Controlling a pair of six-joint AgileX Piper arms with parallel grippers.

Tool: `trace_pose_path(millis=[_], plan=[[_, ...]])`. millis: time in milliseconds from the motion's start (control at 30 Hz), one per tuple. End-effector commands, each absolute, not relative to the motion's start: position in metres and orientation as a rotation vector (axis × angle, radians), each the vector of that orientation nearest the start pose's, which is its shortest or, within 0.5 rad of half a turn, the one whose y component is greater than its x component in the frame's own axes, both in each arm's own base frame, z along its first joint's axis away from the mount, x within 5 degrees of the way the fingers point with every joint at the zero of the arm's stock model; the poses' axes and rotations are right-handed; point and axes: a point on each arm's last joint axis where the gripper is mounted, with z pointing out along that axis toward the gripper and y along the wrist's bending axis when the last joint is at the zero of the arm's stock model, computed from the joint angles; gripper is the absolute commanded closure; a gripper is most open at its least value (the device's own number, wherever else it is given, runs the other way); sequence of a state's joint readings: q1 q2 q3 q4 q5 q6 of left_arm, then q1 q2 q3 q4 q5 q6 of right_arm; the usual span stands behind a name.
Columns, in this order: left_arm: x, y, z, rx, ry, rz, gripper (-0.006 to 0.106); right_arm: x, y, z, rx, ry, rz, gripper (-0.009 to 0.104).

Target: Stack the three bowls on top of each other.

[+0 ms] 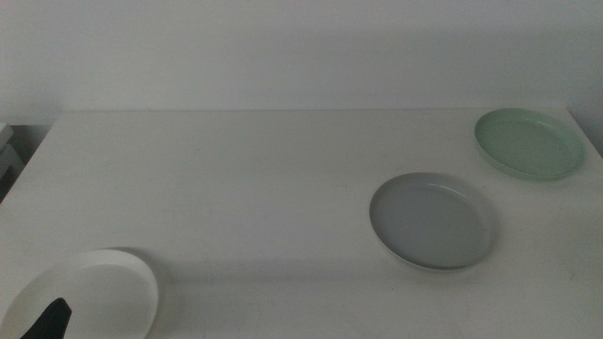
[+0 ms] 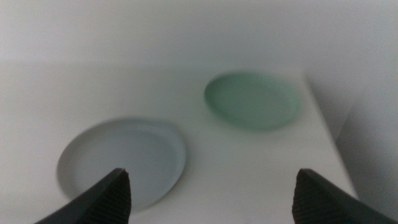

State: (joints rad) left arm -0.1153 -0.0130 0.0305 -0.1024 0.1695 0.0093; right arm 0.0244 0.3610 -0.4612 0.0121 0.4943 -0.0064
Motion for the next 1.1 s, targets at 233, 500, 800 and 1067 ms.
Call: trace_pose_path(millis=[233,500,800,1067], plan=[[0.055,-0.007,0.194,0.014,1.586,-0.185,0.012,0.155,0.009,0.353,-0.006,2.186,0.094,0.027],[0.055,-0.007,0.194,0.014,1.586,-0.185,0.012,0.246,0.016,0.344,0.026,2.493,0.17,0.027],[0.055,-0.007,0.194,0.014,1.586,-0.185,0.012,0.337,0.025,0.279,0.099,2.708,0.295,0.037],[0.055,-0.007,0.194,0.014,1.586,-0.185,0.012,0.375,0.023,0.222,0.113,2.762,0.243,0.049]])
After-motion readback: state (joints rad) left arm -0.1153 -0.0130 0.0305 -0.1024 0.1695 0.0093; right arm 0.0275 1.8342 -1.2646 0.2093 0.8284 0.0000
